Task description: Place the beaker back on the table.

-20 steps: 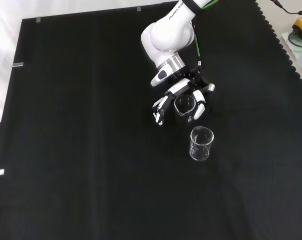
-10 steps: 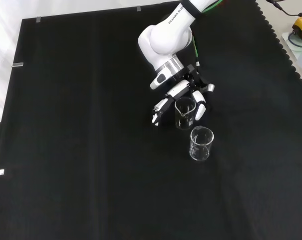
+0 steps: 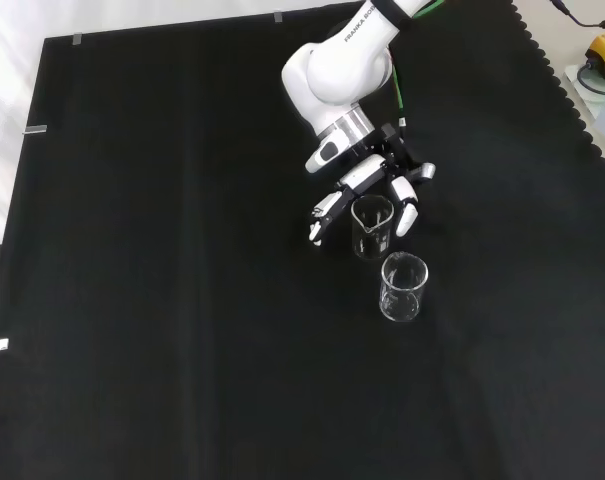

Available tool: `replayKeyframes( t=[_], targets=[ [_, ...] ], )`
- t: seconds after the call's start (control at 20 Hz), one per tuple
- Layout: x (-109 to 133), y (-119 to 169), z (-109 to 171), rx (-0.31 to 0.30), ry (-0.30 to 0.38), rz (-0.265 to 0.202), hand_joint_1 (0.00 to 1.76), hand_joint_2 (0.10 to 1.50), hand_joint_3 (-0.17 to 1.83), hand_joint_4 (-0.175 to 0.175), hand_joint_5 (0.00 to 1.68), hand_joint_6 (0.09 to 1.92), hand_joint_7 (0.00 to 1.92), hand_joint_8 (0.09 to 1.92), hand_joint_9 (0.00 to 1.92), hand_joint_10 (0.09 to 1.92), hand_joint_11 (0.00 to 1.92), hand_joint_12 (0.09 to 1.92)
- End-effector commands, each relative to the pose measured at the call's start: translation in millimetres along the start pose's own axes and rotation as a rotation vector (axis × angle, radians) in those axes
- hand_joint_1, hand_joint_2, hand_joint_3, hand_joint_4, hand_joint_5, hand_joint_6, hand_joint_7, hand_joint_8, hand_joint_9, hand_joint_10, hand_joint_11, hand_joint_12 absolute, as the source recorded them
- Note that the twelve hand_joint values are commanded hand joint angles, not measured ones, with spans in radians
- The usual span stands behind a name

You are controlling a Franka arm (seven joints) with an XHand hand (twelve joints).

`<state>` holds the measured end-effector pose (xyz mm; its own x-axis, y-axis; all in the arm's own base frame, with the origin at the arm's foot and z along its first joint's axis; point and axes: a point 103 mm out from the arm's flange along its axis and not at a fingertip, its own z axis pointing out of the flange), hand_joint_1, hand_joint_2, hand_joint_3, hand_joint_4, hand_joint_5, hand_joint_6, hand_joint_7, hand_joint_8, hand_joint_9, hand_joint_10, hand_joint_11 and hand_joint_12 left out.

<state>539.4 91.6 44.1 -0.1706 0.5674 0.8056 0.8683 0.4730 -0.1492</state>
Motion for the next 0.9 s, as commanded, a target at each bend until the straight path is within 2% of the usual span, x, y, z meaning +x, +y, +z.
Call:
replayKeyframes(
  t=[0.05, 0.45, 0.9],
  targets=[
    [2.1, -9.9, -8.9, -0.021, -0.028, -0.001, 0.82, 0.34, 0.9, -0.066, 0.22, 0.09, 0.1, 0.63, 0.16, 0.74, 0.0, 1.06],
    [7.4, -24.7, -14.5, -0.052, -0.049, -0.001, 0.83, 0.33, 0.91, -0.067, 0.25, 0.09, 0.13, 0.63, 0.2, 0.73, 0.0, 1.12],
    [21.7, -62.5, -37.4, -0.088, -0.098, 0.016, 0.84, 0.33, 0.91, -0.07, 0.27, 0.09, 0.17, 0.64, 0.24, 0.73, 0.0, 1.16]
  ],
)
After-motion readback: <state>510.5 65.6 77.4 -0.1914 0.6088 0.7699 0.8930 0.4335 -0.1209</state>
